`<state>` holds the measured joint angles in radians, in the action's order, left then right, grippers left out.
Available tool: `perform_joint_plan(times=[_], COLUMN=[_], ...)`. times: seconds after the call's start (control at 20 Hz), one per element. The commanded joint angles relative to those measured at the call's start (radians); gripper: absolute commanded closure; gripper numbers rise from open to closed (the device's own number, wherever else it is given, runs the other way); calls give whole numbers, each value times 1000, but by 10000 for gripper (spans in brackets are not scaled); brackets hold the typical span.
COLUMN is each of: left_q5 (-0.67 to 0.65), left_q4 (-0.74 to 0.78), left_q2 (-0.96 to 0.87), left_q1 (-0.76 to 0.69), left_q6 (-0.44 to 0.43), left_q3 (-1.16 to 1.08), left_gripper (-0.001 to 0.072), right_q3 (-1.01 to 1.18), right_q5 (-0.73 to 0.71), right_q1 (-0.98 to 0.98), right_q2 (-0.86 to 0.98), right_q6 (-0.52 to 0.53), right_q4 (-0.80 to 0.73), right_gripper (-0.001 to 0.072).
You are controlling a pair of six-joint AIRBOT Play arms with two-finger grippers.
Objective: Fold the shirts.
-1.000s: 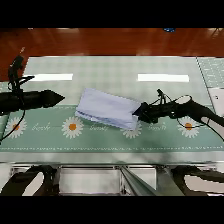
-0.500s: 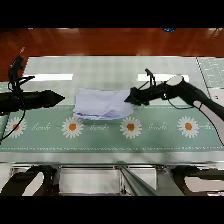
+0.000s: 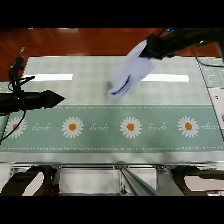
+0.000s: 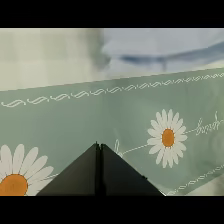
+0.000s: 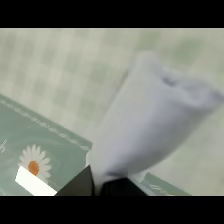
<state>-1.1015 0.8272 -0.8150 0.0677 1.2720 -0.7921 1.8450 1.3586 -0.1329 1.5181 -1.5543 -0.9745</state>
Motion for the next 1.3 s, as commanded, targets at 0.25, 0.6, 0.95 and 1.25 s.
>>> perform_joint_plan(times=[0.25,0.6,0.95,1.25], left_q5=[0,7,55,83], left_q4=[3,3,3,3], left_q2=[0,0,0,-1], left_q1=[0,0,0,0], left_q6=[-8,-8,-8,-31], left_q3=[1,1,1,1], left_gripper=[693,693,693,693], right_q3=[127,126,68,-359], right_q5=[165,380,499,496], right_q1=[379,708,841,952], right_q2=[-135,-206,-253,-470], right_q6=[-111,-143,-165,-154], right_q4=[-58,-57,-220,-494], right_gripper=[691,692,693,692])
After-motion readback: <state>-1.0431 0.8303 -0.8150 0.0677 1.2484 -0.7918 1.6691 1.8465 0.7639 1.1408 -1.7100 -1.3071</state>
